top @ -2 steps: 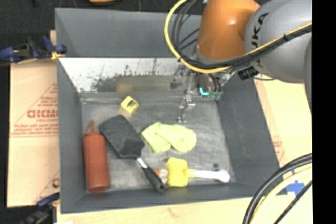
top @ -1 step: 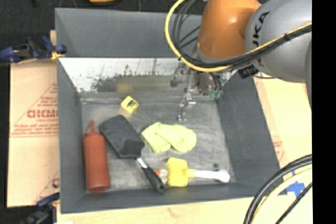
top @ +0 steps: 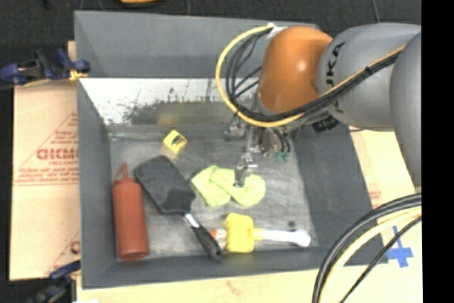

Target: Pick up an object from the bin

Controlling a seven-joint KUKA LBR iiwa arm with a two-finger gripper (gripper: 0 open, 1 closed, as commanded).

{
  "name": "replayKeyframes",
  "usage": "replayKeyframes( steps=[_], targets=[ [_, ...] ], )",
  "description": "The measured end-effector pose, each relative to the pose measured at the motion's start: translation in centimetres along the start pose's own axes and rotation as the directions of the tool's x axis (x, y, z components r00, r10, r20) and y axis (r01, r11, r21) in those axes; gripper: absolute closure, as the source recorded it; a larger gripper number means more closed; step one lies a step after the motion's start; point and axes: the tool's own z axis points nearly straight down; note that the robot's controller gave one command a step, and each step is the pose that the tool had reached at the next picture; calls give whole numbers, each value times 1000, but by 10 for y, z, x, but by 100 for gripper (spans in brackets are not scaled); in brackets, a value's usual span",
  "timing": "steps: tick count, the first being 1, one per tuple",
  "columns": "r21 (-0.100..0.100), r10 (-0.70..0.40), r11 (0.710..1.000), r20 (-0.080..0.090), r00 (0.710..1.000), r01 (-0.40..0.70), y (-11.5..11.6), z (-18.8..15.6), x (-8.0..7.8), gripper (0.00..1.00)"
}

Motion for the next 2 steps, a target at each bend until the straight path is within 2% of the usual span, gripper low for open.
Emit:
replayKeyframes(
  steps=[1, 2],
  targets=[
    [-2, 50, 999, -9, 999, -50, -5, 9, 21, 0],
    [-3, 77, 997, -5, 997, -77, -5, 14, 25, 0]
  ],
)
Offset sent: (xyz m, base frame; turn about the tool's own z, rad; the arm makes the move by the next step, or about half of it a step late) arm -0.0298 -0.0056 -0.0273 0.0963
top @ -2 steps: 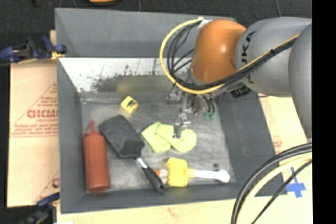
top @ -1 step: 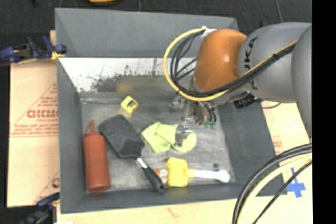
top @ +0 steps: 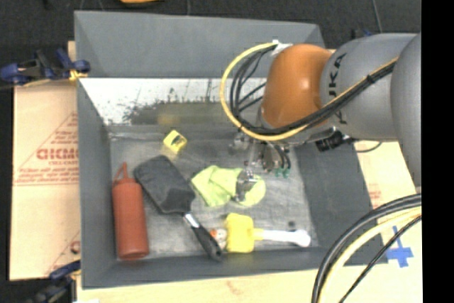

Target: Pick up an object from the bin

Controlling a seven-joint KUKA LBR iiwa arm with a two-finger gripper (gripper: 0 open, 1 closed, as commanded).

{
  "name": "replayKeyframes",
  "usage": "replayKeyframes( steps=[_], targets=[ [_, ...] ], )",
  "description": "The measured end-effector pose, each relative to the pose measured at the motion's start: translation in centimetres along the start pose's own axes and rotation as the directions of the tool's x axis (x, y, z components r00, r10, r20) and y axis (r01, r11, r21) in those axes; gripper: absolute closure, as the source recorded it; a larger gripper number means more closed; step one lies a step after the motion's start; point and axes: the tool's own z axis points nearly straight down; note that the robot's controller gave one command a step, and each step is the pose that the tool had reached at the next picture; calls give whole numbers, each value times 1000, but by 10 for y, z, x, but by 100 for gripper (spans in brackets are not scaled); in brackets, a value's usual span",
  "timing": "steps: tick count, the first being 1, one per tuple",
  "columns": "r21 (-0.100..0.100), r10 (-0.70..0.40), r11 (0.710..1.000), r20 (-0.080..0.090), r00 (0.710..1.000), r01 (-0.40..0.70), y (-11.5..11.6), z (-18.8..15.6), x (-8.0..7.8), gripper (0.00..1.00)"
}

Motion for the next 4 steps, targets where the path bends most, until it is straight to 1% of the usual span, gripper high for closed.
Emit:
replayKeyframes(
  steps=[1, 2, 4],
  targets=[
    [-1, 25, 1000, 5, 1000, -25, 7, 52, 7, 0],
    [-1, 34, 999, 5, 999, -34, 4, 48, 7, 100],
    [-1, 34, 999, 3, 999, -34, 4, 45, 8, 100]
  ],
)
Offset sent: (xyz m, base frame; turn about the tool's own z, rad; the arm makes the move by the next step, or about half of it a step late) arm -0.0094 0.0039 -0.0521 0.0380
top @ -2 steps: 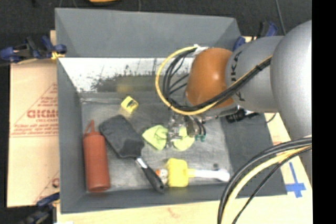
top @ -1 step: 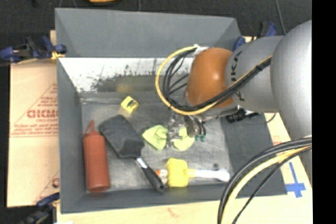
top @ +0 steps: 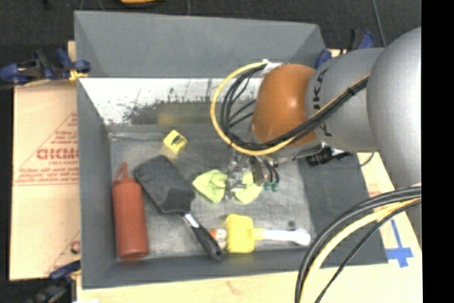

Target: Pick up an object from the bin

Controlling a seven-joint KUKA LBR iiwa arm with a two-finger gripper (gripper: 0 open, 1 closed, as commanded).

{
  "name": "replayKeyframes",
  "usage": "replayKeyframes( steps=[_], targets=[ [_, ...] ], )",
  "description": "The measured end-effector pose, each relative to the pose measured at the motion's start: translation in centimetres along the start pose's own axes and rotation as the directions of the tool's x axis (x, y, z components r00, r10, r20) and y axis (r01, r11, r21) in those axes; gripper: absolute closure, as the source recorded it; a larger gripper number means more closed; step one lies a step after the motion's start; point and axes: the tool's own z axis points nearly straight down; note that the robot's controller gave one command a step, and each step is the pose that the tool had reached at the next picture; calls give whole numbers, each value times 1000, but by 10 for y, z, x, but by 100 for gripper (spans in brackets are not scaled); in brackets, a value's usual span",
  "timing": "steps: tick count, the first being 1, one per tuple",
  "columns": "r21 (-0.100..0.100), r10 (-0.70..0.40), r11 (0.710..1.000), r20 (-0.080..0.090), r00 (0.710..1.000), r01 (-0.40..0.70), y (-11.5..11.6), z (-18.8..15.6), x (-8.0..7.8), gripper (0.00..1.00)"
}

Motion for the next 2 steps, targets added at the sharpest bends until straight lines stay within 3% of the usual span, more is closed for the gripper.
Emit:
replayKeyframes(
  steps=[1, 2],
  targets=[
    [1, -1, 1000, -12, 1000, 1, 0, -18, 3, 100],
    [1, -1, 1000, -9, 1000, 1, 0, -42, 2, 100]
  ],
)
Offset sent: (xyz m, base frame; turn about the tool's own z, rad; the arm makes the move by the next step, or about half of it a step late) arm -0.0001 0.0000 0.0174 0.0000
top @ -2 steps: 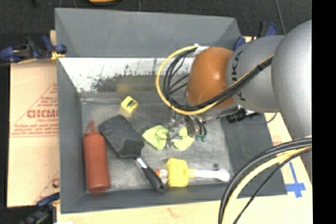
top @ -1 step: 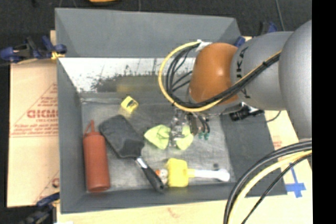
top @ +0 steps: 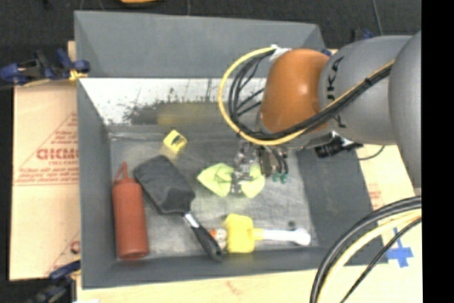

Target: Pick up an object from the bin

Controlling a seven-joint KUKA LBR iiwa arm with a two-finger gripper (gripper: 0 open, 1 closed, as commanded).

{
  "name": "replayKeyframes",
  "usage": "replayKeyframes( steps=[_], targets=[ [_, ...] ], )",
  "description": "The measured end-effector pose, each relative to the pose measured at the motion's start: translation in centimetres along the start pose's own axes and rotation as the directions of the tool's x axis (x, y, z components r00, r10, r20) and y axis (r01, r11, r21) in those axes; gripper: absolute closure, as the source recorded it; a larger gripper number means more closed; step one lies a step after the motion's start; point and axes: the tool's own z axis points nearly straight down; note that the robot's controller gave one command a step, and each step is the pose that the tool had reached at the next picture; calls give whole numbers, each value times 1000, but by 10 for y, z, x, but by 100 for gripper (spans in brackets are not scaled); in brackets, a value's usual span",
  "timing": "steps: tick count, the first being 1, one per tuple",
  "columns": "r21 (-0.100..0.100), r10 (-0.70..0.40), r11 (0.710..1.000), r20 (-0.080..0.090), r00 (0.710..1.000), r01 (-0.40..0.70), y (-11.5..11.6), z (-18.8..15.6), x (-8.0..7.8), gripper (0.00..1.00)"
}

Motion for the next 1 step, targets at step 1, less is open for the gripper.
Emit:
replayKeyframes(
  steps=[1],
  targets=[
    [0, 0, 1000, 5, 1000, 0, 0, -20, -1, 100]
  ],
)
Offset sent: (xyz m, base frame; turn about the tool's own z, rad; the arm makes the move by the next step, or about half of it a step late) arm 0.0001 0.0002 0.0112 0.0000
